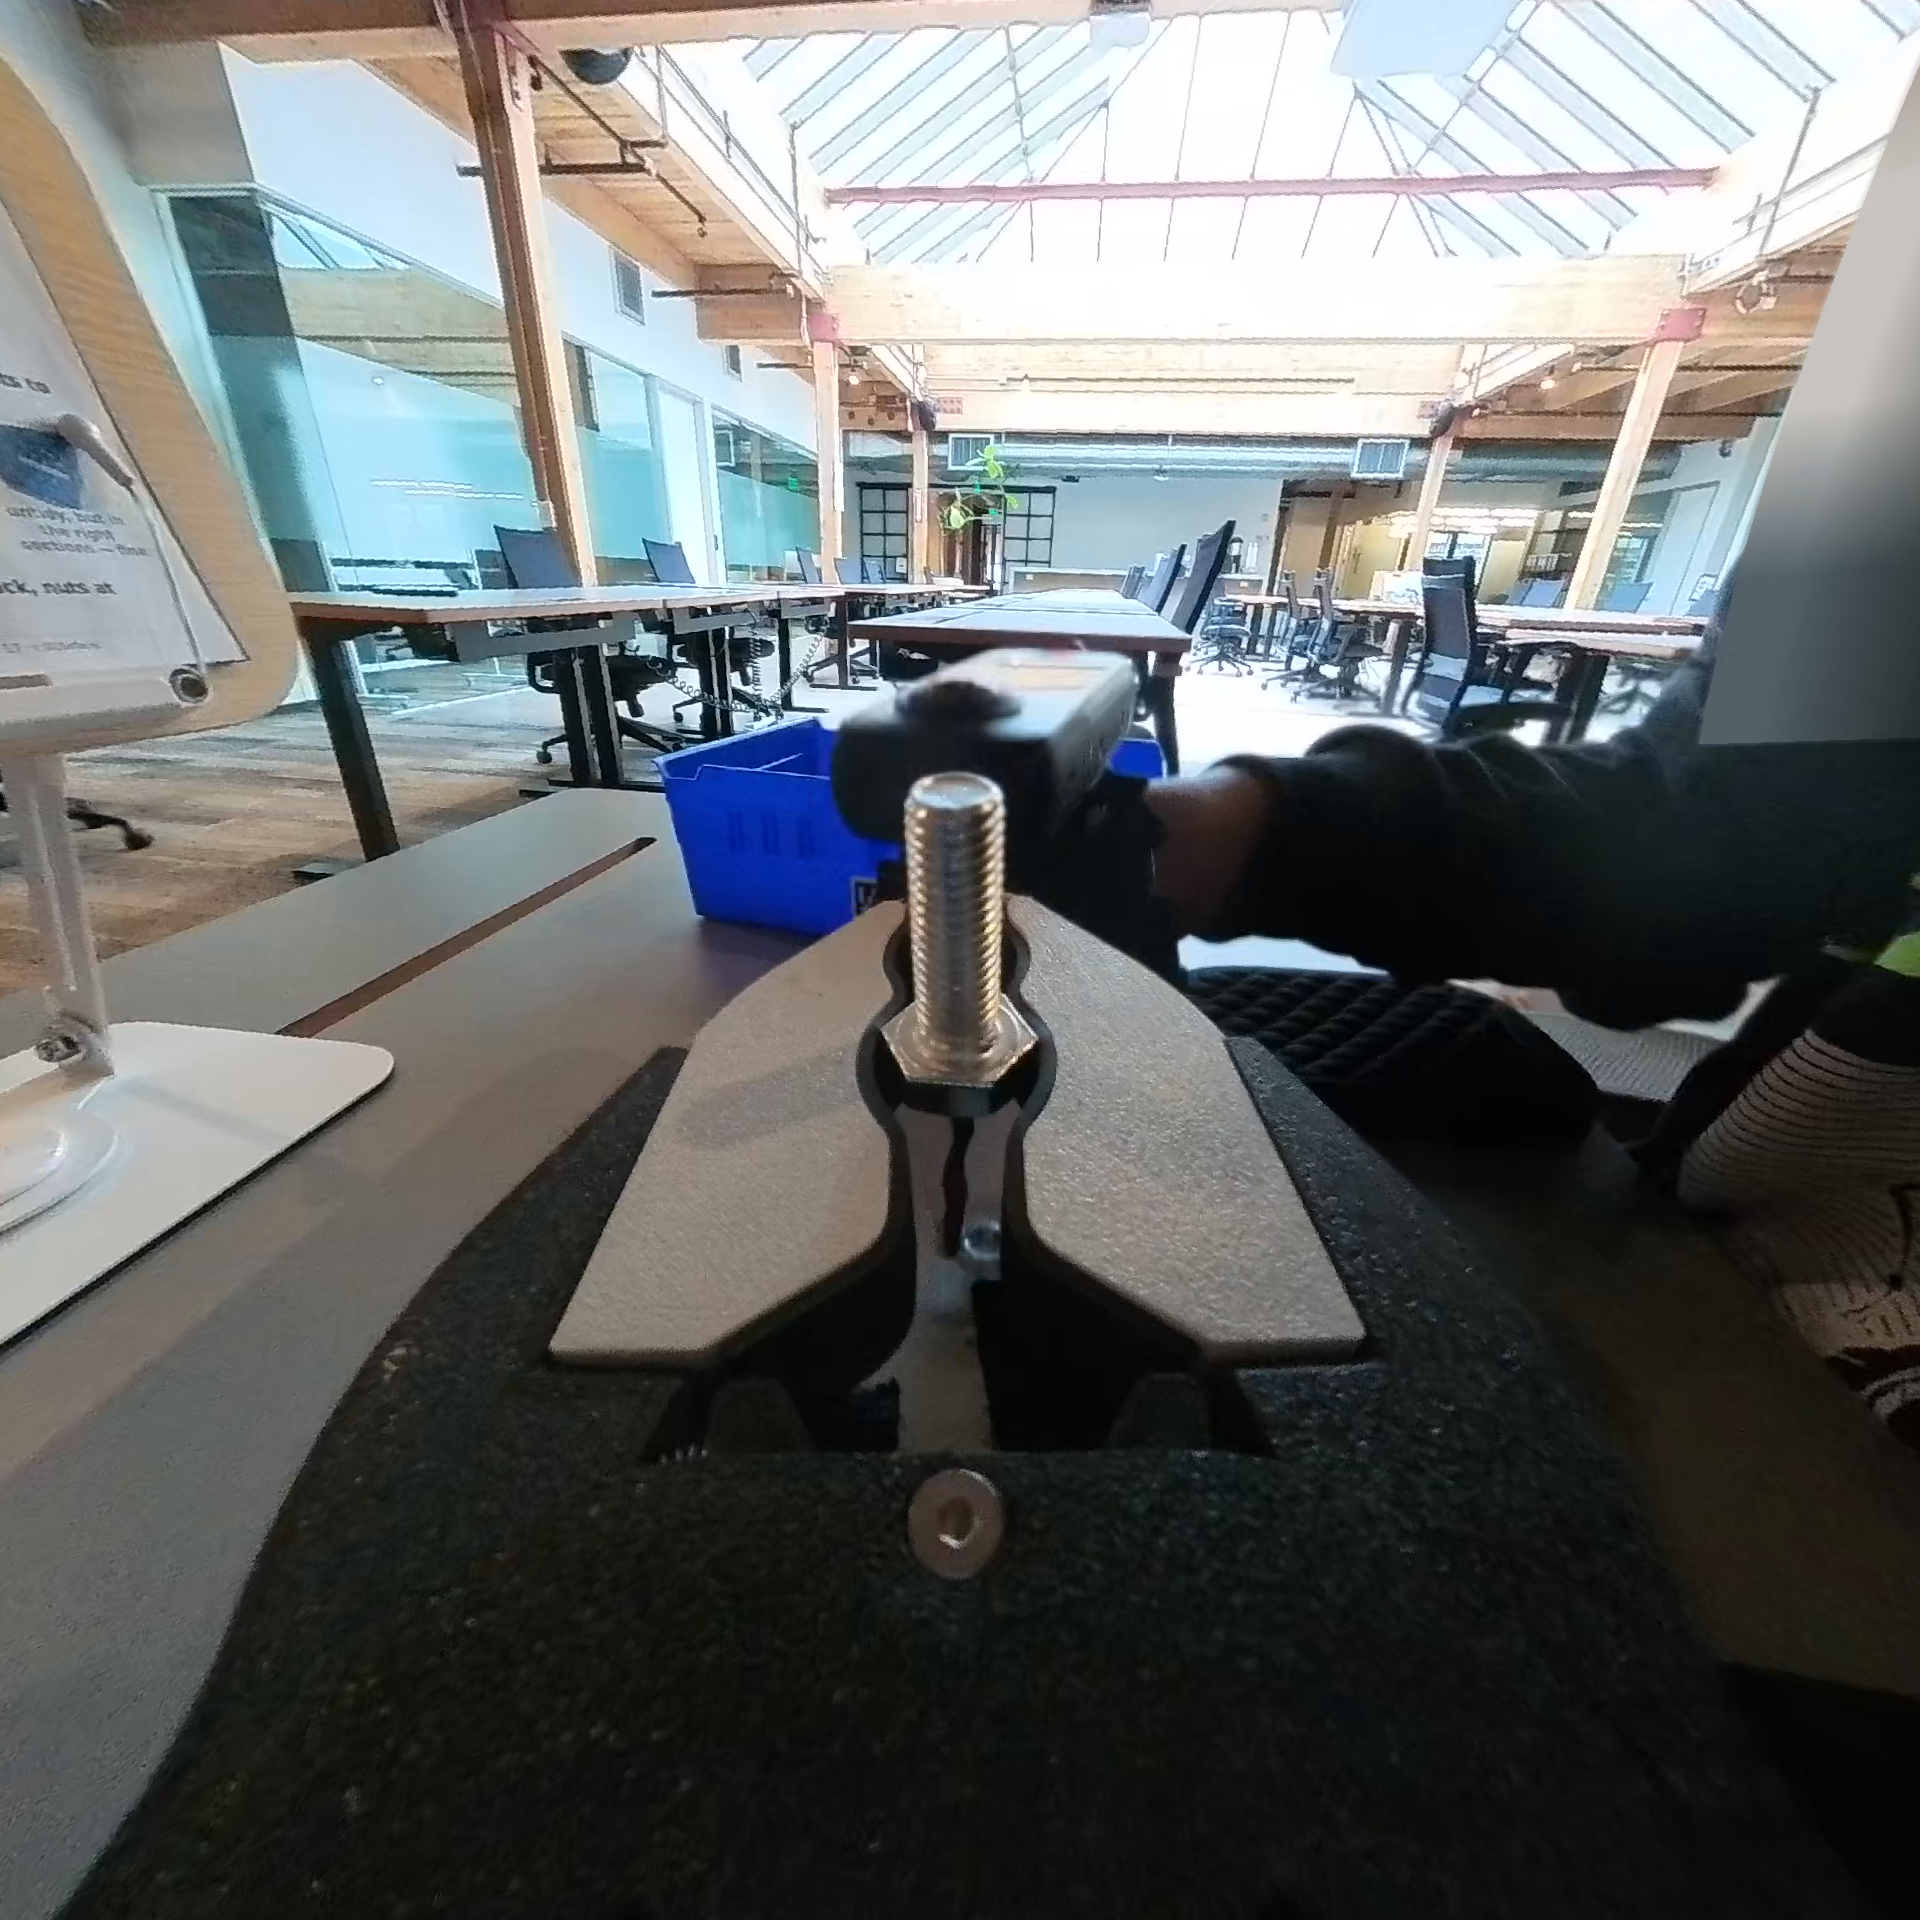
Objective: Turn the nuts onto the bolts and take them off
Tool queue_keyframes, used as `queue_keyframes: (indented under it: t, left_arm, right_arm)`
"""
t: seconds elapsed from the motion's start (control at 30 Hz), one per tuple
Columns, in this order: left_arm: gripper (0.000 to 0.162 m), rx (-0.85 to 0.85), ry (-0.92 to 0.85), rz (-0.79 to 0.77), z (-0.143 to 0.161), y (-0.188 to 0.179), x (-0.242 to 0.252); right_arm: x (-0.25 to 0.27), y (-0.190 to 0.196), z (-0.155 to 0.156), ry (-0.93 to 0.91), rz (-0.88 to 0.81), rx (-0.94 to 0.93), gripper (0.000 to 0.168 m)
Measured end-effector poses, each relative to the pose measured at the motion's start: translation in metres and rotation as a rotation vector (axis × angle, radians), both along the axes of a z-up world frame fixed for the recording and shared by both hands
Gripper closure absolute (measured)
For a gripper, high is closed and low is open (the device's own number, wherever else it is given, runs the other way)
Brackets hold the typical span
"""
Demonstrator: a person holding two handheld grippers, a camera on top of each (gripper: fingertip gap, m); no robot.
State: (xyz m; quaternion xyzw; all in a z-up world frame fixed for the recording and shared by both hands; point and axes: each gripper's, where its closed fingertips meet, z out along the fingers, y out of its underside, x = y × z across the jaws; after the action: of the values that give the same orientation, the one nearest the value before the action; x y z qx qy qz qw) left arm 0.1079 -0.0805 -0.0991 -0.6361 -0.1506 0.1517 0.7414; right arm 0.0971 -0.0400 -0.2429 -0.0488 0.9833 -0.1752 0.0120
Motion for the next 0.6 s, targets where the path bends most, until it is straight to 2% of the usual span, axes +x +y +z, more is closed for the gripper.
queue_keyframes:
  t: [0.03, 0.13, 0.23, 0.33, 0.4, 0.5, 0.6]
  left_arm:
    - [0.149, -0.007, -0.002, -0.011, -0.001, 0.002, 0.001]
    - [0.149, -0.039, -0.016, -0.050, -0.006, 0.010, 0.004]
    - [0.149, -0.068, -0.019, -0.133, -0.011, 0.024, 0.014]
    - [0.149, -0.119, -0.019, -0.249, -0.020, 0.041, 0.029]
    - [0.149, -0.147, -0.019, -0.342, -0.025, 0.051, 0.041]
    - [0.149, -0.184, -0.026, -0.465, -0.033, 0.062, 0.058]
    - [0.149, -0.190, -0.036, -0.568, -0.036, 0.065, 0.072]
  right_arm:
    - [0.000, 0.004, 0.007, -0.009, 0.005, -0.012, 0.151]
    - [-0.002, 0.018, 0.041, 0.005, 0.031, -0.058, 0.151]
    - [-0.002, 0.027, 0.095, 0.072, 0.126, -0.096, 0.151]
    - [0.013, 0.021, 0.147, 0.133, 0.321, -0.127, 0.152]
    - [0.031, 0.012, 0.171, 0.177, 0.513, -0.134, 0.151]
    - [0.061, -0.004, 0.187, 0.215, 0.819, -0.137, 0.151]
    - [0.085, -0.014, 0.184, 0.193, 1.070, -0.108, 0.151]
